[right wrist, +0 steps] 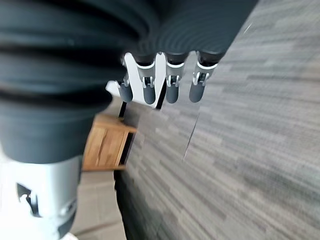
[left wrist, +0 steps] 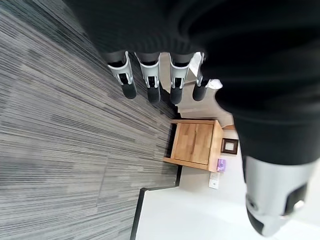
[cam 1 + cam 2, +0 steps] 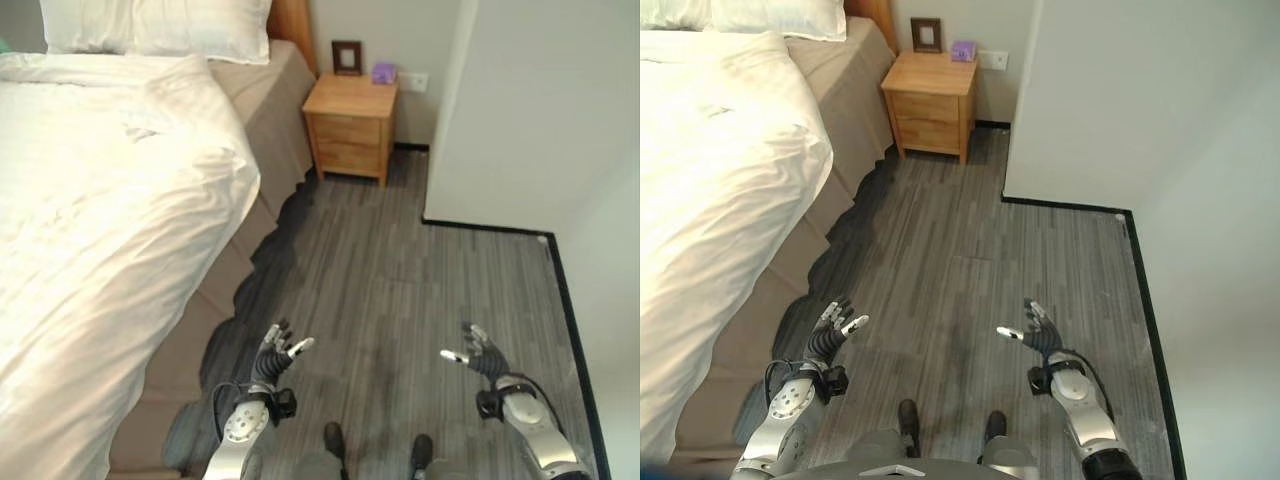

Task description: Making the bed.

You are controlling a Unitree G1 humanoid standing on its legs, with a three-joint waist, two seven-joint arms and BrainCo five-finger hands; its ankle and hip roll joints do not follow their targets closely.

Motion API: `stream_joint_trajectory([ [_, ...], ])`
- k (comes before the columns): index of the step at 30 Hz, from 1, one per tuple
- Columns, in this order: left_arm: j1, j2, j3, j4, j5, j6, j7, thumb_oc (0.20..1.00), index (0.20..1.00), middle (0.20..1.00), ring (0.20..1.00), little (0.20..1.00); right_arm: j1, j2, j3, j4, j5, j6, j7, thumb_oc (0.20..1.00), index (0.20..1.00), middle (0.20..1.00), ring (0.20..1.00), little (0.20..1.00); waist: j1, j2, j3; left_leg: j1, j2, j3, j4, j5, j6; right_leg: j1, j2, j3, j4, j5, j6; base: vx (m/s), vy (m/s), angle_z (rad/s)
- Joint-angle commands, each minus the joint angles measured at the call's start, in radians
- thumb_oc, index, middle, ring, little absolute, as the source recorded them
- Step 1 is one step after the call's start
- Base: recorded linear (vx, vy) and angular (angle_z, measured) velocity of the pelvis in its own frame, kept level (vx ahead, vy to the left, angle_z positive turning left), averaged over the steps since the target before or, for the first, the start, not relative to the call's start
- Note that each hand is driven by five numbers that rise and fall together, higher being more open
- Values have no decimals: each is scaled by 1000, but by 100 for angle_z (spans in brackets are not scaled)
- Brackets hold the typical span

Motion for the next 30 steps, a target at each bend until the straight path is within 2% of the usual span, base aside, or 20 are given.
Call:
stream_joint_trajectory([
  [1,-84,41,9,21,56,-37,8,1000,1000,1000,1000,1000,-58,-15,23,-75,-58,-48,2,1000,1000,1000,1000,1000,6,-52,-50,64,20,47,167,-95,-9,21,-96,-119,53,-17,67,3,-203,-1],
  [3,-88,46,4,-4,59,-43,-2,1000,1000,1000,1000,1000,-76,-38,26,-91,-75,-55,3,1000,1000,1000,1000,1000,16,-54,-33,8,51,32,314,-52,-38,54,-83,-119,12,-25,47,-16,-216,-12],
  [5,-100,45,21,-14,54,-57,14,1000,1000,1000,1000,1000,-111,-66,32,-127,-86,-69,-10,1000,1000,1000,1000,1000,56,-63,9,-97,91,-13,517,77,-91,93,-70,-122,-25,-35,12,-5,-225,-35],
  [7,-102,43,25,-17,55,-59,19,1000,1000,1000,1000,1000,-111,-67,32,-133,-87,-70,-10,1000,1000,1000,1000,1000,58,-68,16,-120,95,-4,542,73,-88,102,-70,-124,-31,-41,9,47,-131,-31],
  [8,-101,39,29,-22,55,-61,29,1000,1000,1000,1000,1000,-112,-73,31,-142,-90,-72,-13,1000,1000,1000,1000,1000,64,-69,18,-139,87,2,532,59,-79,110,-69,-121,-35,-47,10,141,-110,-3],
  [10,-92,27,39,-44,66,-68,50,1000,1000,1000,1000,1000,-117,-77,34,-147,-103,-75,-19,1000,1000,1000,1000,1000,82,-67,12,-190,33,7,472,2,-45,123,-68,-108,-35,-59,19,193,-33,7],
  [12,-83,24,47,-67,84,-75,58,1000,1000,1000,1000,1000,-122,-81,33,-145,-106,-84,-17,1000,1000,1000,1000,1000,102,-57,2,-228,5,31,363,-3,-21,138,-44,-94,-40,-77,29,295,24,9],
  [14,-75,18,51,-92,104,-80,69,1000,1000,1000,1000,1000,-135,-83,27,-132,-102,-102,-27,1000,1000,1000,1000,1000,123,-29,-12,-252,51,134,143,113,-26,189,-5,-98,-40,-113,47,459,106,13],
  [15,-75,17,51,-92,104,-79,69,1000,1000,1000,1000,1000,-136,-83,27,-130,-101,-103,-28,1000,1000,1000,1000,1000,125,-31,-9,-240,45,139,125,122,-27,191,-9,-96,-40,-114,48,418,95,-4],
  [17,-75,19,52,-102,99,-85,70,1000,1000,1000,1000,1000,-144,-81,33,-119,-89,-109,-29,1000,1000,1000,1000,1000,135,-34,-18,-263,73,189,45,161,-32,231,-14,-114,-38,-131,65,366,92,-17],
  [19,-71,25,59,-111,89,-88,77,1000,1000,1000,1000,1000,-147,-78,41,-110,-85,-105,-25,1000,1000,1000,1000,1000,156,-38,-35,-294,113,195,43,187,-40,269,-21,-117,-39,-135,84,480,137,-10],
  [22,-47,45,74,-112,84,-86,82,1000,1000,1000,1000,1000,-149,-49,58,-103,-99,-99,-15,1000,1000,1000,1000,1000,183,-62,-59,-261,100,184,42,209,-18,306,-55,-105,7,-142,117,577,178,-22],
  [23,-49,53,73,-104,85,-80,87,1000,1000,1000,1000,1000,-148,-36,61,-97,-104,-96,-20,1000,1000,1000,1000,1000,197,-81,-65,-257,83,180,46,206,-3,302,-77,-93,65,-110,129,443,231,-37],
  [24,-62,73,58,-89,85,-67,93,1000,1000,1000,1000,1000,-140,-11,63,-93,-96,-94,-26,1000,1000,1000,1000,1000,198,-114,-63,-240,38,182,53,167,41,251,-132,-62,227,-6,165,434,236,-27],
  [25,-62,74,58,-89,85,-67,94,1000,1000,1000,1000,1000,-140,-10,63,-93,-96,-94,-26,1000,1000,1000,1000,1000,200,-117,-64,-242,35,185,54,165,43,246,-137,-59,232,-8,168,513,338,-12],
  [26,-78,93,43,-74,95,-52,92,1000,1000,1000,1000,1000,-129,12,70,-92,-88,-93,-24,1000,1000,1000,1000,1000,185,-128,-56,-202,4,195,75,97,83,184,-182,-54,412,158,192,257,175,9],
  [27,-78,94,43,-74,95,-52,92,1000,1000,1000,1000,1000,-129,13,70,-92,-88,-93,-24,1000,1000,1000,1000,1000,187,-129,-57,-203,4,197,76,96,84,181,-184,-52,416,157,192,408,276,29],
  [28,-83,98,37,-74,98,-48,88,1000,1000,1000,1000,1000,-129,18,72,-102,-88,-91,-23,1000,1000,1000,1000,1000,178,-115,-53,-182,6,198,85,75,95,142,-197,-53,486,237,192,343,223,40],
  [29,-91,106,28,-68,104,-43,87,1000,1000,1000,1000,1000,-130,25,80,-101,-90,-89,-23,1000,1000,1000,1000,1000,156,-107,-48,-128,-8,202,76,44,106,102,-241,-83,532,276,192,545,308,50],
  [30,-98,114,28,-73,105,-38,82,1000,1000,1000,1000,1000,-132,31,83,-106,-94,-84,-22,1000,1000,1000,1000,1000,140,-97,-40,-85,-11,202,63,23,108,62,-277,-103,550,285,192,583,266,40],
])
